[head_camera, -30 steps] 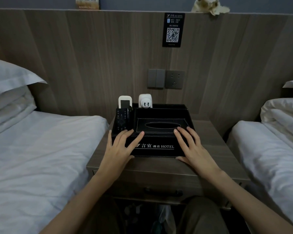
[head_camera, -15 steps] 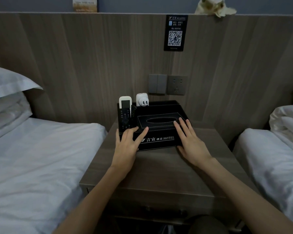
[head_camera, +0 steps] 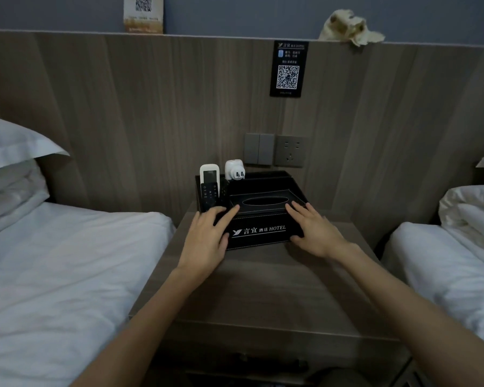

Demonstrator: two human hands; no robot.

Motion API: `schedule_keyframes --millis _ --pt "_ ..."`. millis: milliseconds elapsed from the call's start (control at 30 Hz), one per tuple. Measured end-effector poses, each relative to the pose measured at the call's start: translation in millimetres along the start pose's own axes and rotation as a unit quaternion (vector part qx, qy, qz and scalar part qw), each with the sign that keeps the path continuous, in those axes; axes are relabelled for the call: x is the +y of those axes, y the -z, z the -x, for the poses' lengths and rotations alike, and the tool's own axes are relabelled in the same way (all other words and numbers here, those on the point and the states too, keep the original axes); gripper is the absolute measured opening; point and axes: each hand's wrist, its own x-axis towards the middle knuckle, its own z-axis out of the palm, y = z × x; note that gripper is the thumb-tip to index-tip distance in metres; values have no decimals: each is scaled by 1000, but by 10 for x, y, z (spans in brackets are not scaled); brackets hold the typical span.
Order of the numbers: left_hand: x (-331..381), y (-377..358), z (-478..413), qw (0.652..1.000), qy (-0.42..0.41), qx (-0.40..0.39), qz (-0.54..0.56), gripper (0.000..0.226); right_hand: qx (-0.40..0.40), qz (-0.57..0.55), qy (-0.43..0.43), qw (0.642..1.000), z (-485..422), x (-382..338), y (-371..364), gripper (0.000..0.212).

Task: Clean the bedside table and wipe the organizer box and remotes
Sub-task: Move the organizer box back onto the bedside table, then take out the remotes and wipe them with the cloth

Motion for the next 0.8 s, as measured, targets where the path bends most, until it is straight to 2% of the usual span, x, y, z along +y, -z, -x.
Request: schedule_keyframes --millis 67,133,200,267,333,467,533,600,700,800 --pt "-71 171 -36 997 4 73 34 60 35 -11 22 999 26 -54 110 80" --pt "-161 305 -114 992 34 110 58 56 81 -25 43 996 75 -145 236 72" --pt "-278 367 -238 989 86 95 70 55 126 -24 63 990 104 -253 361 64" --pt "-420 368 -385 985 129 46 101 57 156 -30 76 984 105 -360 460 61" --pt "-514 342 -518 982 137 13 133 58 162 -30 81 983 91 -459 521 61" --pt "-547 216 -648 967 191 -47 164 72 144 -17 96 985 26 -627 502 62" --pt "-568 128 -638 964 205 -29 168 76 129 -15 97 987 -16 -664 452 63" --pt "-582 79 -605 965 209 -5 160 66 99 -18 90 991 -70 -675 376 65" --pt "-628 22 -568 965 199 -4 172 38 26 -30 65 997 -173 -642 224 70" --pt "-641 33 -519 959 190 -3 212 29 -19 -17 63 998 -222 -595 71 72"
